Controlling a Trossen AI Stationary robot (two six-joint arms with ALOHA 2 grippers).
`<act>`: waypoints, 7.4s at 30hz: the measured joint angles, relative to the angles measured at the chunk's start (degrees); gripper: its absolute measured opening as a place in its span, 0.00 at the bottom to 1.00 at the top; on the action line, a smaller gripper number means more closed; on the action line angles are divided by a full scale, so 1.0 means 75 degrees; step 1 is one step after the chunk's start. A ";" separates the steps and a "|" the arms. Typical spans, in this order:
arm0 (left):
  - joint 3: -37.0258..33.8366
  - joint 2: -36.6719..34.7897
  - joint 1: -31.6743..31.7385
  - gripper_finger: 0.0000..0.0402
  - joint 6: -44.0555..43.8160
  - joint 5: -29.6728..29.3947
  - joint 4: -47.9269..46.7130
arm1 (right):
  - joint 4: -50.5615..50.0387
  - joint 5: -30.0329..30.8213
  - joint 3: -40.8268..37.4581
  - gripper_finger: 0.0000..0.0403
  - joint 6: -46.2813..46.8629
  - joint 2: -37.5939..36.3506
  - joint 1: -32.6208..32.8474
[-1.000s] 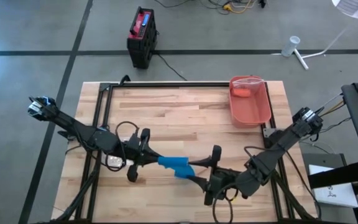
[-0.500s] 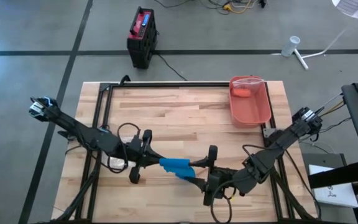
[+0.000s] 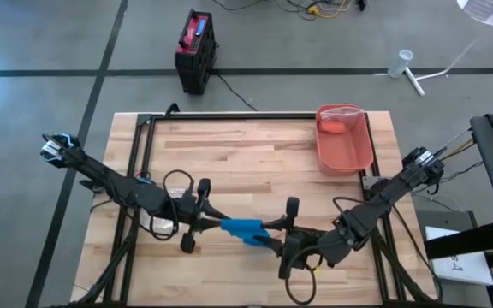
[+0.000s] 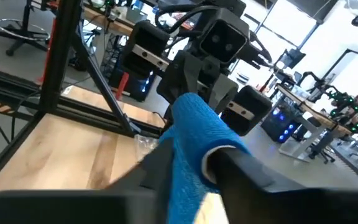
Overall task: Roll bandage
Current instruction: Roll the blue bandage
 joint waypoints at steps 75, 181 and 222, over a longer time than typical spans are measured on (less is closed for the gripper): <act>0.0759 0.1676 0.0890 0.00 0.2390 -0.1638 0.1865 | 0.0135 -0.2835 -0.0009 0.02 0.0553 -0.0872 0.0572; 0.2451 0.0388 -0.0096 0.00 0.1676 -0.2448 -0.2964 | 0.0468 -0.3738 -0.0265 0.02 0.0605 -0.0603 -0.0061; 0.1789 0.0799 -0.0102 0.00 0.1608 -0.3060 -0.1707 | 0.2297 -0.3364 -0.0254 0.02 0.3256 -0.0758 -0.0413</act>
